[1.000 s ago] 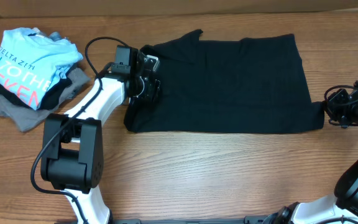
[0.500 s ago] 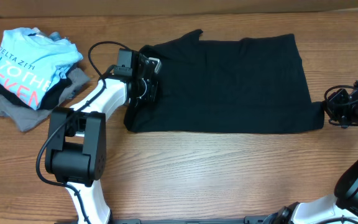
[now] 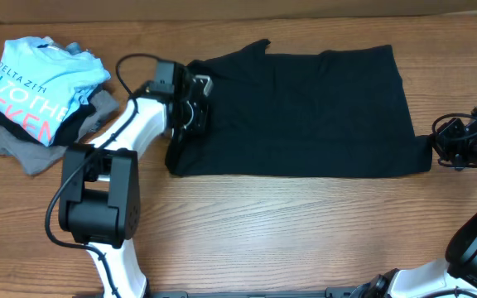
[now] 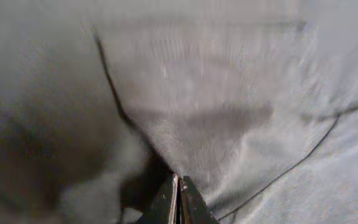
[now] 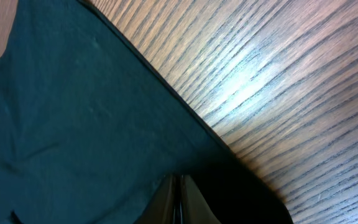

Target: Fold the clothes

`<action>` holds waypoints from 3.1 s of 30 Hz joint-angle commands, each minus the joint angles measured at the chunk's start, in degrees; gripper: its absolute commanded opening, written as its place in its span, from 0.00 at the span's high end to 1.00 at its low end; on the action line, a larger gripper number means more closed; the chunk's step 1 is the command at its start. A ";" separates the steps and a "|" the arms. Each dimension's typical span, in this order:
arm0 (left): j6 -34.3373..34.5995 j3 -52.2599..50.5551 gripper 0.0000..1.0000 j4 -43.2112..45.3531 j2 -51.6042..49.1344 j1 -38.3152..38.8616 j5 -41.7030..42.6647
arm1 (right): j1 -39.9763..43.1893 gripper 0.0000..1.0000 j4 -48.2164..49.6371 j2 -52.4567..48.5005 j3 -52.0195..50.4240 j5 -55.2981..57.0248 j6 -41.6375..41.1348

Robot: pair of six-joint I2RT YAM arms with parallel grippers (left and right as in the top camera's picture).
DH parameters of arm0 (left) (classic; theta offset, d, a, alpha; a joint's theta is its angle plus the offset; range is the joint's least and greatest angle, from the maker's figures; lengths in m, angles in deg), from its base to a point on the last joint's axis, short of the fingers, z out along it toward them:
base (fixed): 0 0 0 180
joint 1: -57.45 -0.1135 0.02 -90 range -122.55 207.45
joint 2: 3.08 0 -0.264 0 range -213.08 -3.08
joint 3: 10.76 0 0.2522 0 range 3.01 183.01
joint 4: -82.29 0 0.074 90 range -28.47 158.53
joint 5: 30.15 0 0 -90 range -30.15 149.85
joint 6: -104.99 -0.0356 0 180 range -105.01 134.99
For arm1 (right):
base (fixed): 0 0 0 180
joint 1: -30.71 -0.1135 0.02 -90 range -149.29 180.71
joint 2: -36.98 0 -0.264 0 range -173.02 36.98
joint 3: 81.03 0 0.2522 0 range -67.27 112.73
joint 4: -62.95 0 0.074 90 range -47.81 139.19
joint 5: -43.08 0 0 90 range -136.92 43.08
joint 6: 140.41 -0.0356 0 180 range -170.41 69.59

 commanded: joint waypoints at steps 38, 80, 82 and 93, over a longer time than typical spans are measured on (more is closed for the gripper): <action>-0.09 6.49 0.96 -4.72 4.76 -2.60 -1.33 | -5.66 0.94 15.34 -2.75 1.18 0.90 -1.73; 1.86 4.46 0.32 -29.29 4.61 -3.08 -14.56 | -2.75 0.14 -8.70 3.34 1.18 -5.62 -4.79; 1.86 4.44 0.31 -31.41 4.61 -3.19 -14.56 | -2.73 0.11 -10.25 2.84 1.14 -1.22 -4.76; 1.81 4.42 0.35 -40.92 4.68 -10.29 -10.97 | -3.21 0.26 -9.90 -1.81 -3.30 1.01 -4.83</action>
